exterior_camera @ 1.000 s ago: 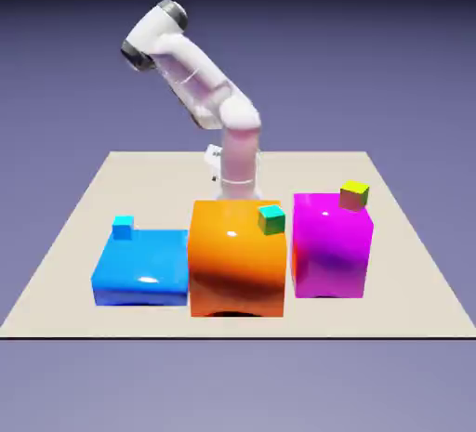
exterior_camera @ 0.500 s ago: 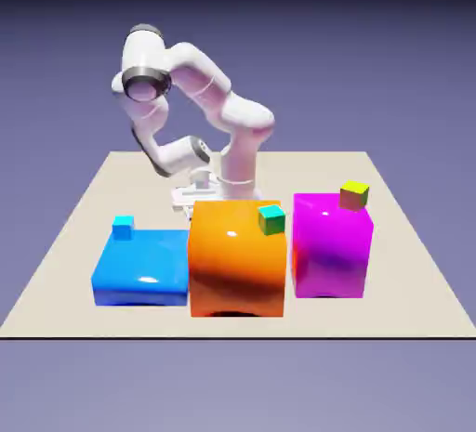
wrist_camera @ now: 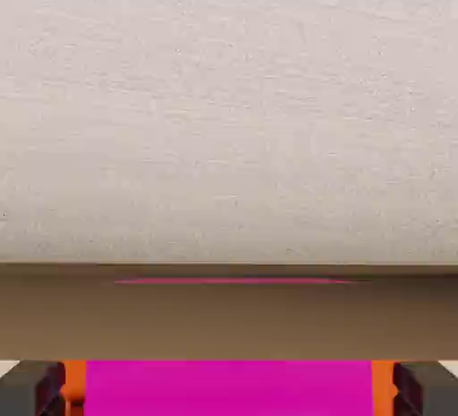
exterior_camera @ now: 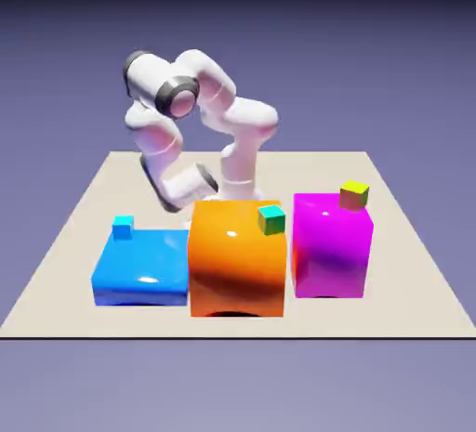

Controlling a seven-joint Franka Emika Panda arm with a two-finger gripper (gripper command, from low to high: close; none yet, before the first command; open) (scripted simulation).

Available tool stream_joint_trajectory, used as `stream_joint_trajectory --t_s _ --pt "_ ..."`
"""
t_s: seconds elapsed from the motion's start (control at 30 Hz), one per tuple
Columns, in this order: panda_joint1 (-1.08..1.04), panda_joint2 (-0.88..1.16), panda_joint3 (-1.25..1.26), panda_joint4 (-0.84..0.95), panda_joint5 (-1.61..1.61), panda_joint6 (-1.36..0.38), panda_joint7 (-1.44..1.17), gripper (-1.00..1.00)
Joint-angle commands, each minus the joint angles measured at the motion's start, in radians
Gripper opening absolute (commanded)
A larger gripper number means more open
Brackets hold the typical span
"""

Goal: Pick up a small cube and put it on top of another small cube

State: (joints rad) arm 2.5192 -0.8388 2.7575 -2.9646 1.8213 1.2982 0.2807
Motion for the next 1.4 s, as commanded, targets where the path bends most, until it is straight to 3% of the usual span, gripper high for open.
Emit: stream_joint_trajectory --t_s 0.0,0.17,1.37 --pt "-0.003 0.006 -0.036 -0.008 -0.040 -0.002 -0.004 -1.00" --pt "-0.034 0.041 -0.214 -0.034 -0.237 -0.013 -0.018 -1.00" --pt "-1.339 0.683 -1.301 0.535 -1.633 -0.159 -0.012 -1.00"
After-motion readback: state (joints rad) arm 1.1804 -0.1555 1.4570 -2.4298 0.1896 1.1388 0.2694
